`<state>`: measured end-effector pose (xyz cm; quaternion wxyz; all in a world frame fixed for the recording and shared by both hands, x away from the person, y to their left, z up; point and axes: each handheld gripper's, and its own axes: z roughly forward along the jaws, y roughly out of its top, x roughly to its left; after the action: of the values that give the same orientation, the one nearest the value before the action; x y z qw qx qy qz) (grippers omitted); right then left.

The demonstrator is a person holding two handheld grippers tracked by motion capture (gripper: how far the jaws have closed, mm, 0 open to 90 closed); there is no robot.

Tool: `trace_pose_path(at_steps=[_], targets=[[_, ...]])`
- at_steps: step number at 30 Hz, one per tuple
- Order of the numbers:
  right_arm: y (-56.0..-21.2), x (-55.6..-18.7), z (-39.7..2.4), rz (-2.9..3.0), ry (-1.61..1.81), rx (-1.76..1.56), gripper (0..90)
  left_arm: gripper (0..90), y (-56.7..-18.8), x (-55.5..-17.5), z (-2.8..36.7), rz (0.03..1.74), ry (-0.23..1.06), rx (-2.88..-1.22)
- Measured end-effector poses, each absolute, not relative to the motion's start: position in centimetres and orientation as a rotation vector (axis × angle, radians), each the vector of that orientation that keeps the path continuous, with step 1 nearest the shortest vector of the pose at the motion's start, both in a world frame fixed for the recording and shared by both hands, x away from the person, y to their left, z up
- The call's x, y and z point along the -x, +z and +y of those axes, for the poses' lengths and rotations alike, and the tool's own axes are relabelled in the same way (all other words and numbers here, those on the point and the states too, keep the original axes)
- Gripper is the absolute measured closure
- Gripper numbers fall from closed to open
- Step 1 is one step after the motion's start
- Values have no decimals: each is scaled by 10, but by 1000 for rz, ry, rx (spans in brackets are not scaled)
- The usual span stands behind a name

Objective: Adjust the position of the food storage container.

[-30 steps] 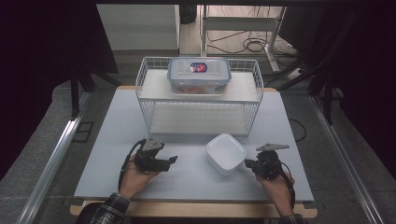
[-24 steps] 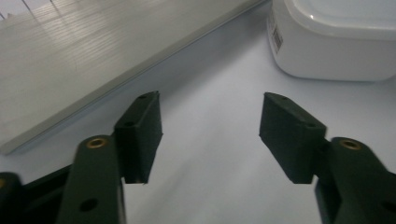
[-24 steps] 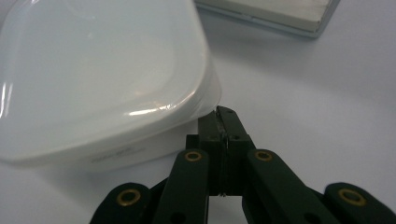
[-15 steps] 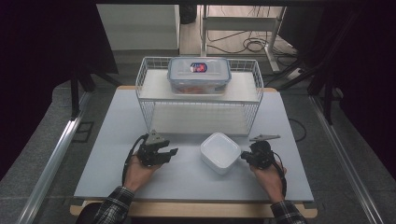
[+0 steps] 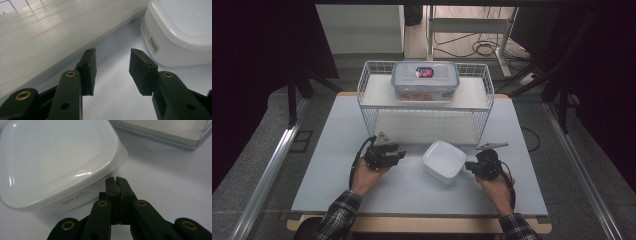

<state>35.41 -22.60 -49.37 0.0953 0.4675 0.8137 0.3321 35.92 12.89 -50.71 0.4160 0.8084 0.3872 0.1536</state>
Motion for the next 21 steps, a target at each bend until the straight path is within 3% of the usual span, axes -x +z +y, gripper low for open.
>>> trace_pose_path(at_steps=[9,21], targets=[[-499,-370,-206,2433,1032,-1367,883,603,-524,-378,108,1003,314,-2052],[-500,-362,-185,2476,1076,-1275,892,649,-519,-359,112,1041,284,-2046]])
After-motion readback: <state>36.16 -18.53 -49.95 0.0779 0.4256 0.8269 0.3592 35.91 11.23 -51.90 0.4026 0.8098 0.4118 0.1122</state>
